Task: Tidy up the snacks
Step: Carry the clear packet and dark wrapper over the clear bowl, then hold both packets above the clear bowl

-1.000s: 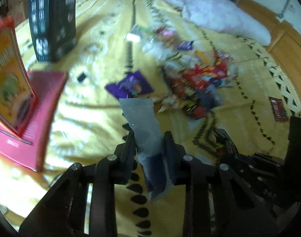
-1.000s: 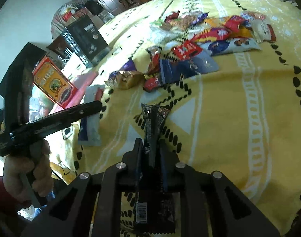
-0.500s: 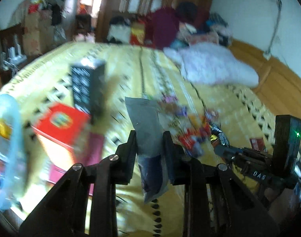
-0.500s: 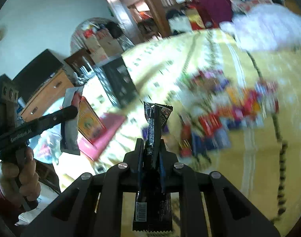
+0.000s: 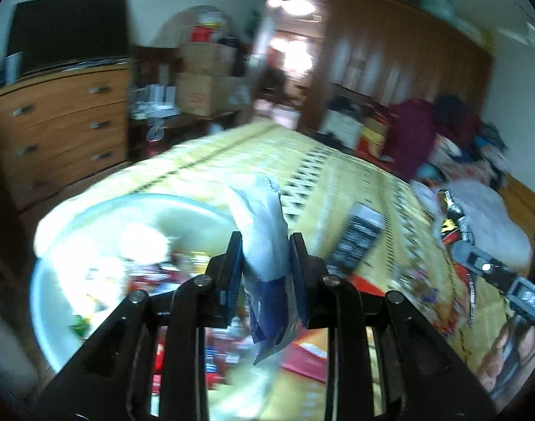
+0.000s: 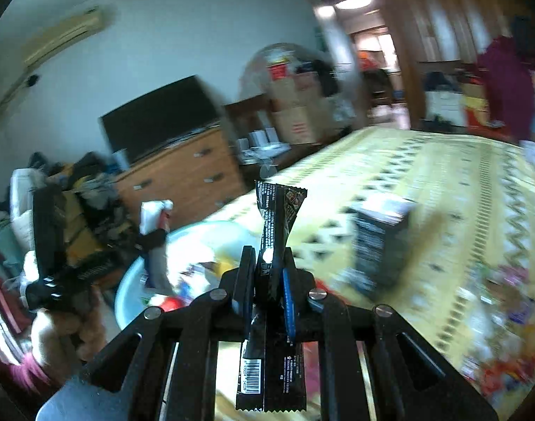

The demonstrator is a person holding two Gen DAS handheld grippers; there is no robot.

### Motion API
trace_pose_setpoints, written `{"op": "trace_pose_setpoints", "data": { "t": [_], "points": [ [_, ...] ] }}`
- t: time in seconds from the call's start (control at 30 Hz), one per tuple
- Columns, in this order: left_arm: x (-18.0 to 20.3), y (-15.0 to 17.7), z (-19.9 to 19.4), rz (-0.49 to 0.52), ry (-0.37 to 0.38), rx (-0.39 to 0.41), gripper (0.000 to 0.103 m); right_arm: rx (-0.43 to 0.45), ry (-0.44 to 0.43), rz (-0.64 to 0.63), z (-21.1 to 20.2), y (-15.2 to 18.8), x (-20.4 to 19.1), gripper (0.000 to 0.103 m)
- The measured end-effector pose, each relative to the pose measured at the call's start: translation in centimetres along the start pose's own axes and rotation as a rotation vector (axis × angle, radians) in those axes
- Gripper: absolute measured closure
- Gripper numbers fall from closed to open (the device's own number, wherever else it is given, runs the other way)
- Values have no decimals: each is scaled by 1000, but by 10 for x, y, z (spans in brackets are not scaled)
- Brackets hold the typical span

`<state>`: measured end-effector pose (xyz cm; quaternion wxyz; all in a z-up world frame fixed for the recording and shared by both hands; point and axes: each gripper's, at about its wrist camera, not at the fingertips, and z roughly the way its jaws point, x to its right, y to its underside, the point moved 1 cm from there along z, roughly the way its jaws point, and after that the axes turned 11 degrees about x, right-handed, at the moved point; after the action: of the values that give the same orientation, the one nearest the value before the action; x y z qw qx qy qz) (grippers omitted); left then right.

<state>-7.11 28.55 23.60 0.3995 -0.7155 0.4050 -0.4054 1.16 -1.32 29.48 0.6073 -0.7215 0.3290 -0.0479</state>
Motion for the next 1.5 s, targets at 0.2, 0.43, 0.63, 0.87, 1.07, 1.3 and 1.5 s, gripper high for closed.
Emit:
{"op": "trace_pose_setpoints", "data": {
  "t": [0.2, 0.43, 0.63, 0.87, 1.07, 1.3, 1.5],
  "points": [
    [-49, 3, 9, -34, -134, -10, 77, -69, -154, -2, 85, 0, -69, 87],
    [-75, 9, 22, -63, -184, -35, 77, -154, -240, -19, 150, 18, -117, 87],
    [-95, 8, 17, -72, -188, -37, 77, -184, -254, -19, 166, 31, -124, 87],
    [-102, 6, 19, -76, -183, -43, 77, -197, -254, -19, 172, 32, -123, 87],
    [-103, 6, 19, -73, -182, -42, 77, -197, -255, -23, 172, 32, -123, 87],
    [-103, 8, 20, -72, -181, -44, 77, -198, -258, -21, 174, 32, -121, 87],
    [-106, 9, 21, -78, -186, -52, 77, -203, -262, -22, 177, 33, -123, 87]
  ]
}}
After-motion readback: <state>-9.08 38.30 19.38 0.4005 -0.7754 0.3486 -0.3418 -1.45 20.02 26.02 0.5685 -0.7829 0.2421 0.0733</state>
